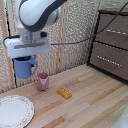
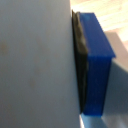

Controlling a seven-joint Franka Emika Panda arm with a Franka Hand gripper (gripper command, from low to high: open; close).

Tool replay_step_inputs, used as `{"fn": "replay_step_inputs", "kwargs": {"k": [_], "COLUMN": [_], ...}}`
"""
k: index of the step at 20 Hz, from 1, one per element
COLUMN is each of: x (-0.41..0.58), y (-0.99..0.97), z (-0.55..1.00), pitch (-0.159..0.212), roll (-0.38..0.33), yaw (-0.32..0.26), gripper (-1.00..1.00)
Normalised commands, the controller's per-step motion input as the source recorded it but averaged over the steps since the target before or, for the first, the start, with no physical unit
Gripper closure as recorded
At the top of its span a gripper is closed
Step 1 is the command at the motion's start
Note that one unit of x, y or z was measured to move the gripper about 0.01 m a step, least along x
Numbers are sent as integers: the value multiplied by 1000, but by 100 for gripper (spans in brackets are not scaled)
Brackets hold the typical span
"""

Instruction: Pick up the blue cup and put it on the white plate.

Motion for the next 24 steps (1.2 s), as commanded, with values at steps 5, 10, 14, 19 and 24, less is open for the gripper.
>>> {"fn": "replay_step_inputs", "kwargs": {"k": [5,10,14,19,24], "x": [225,182,255,426,377], "y": [830,674,506,314,219], "z": [-422,-521,-519,-330,-125], "pitch": [26,9,5,-54,-74], "roll": [-115,-177,-245,-299,-210], "yaw": [21,42,57,57,73], "gripper": [100,100,100,100,100]}}
